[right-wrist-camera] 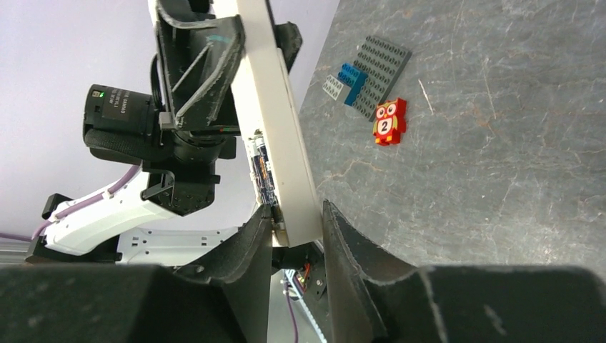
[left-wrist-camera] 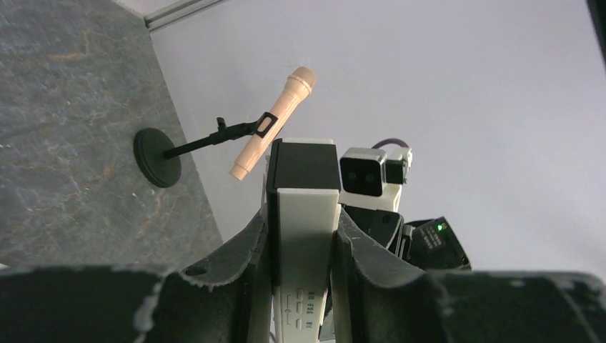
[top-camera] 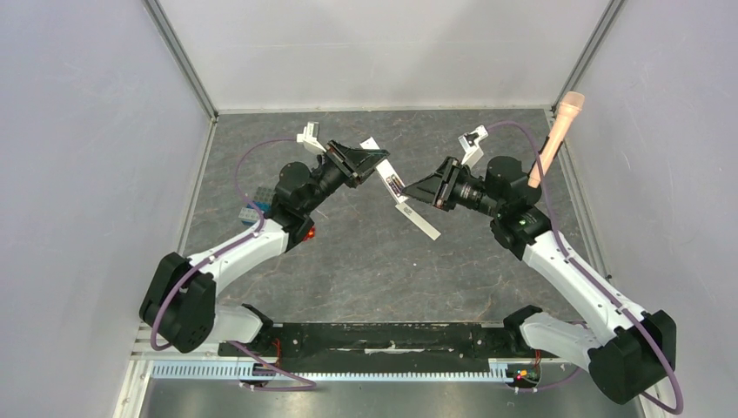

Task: Load the batteries into the remote control

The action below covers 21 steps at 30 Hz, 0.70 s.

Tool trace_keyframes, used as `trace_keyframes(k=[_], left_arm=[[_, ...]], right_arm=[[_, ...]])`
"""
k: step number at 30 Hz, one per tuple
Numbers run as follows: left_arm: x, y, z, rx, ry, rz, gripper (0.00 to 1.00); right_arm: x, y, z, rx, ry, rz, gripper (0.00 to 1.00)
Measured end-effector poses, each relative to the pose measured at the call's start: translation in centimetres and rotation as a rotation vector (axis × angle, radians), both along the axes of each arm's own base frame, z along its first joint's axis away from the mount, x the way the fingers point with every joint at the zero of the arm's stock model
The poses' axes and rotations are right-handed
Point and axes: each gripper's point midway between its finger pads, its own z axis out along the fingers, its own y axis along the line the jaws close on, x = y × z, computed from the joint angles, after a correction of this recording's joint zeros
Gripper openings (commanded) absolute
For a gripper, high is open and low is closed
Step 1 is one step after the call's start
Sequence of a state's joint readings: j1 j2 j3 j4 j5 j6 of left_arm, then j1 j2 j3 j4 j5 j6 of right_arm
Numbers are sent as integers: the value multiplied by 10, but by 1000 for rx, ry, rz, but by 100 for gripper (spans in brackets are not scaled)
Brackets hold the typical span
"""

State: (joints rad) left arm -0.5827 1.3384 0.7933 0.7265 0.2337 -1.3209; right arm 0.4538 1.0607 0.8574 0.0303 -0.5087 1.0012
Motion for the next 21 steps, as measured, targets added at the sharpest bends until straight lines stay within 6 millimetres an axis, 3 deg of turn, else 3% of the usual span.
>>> trace_keyframes(k=[6, 14, 21], left_arm=[[-6, -1, -2, 87, -103, -15, 2], [-16, -5, -5, 157, -154, -28, 2], [-35, -8, 0, 191, -189, -64, 2]], right_arm=[[-3, 3, -12, -6, 58, 36, 16], [-3, 0, -17, -10, 93, 30, 51], [2, -6, -6, -6, 23, 8, 59]])
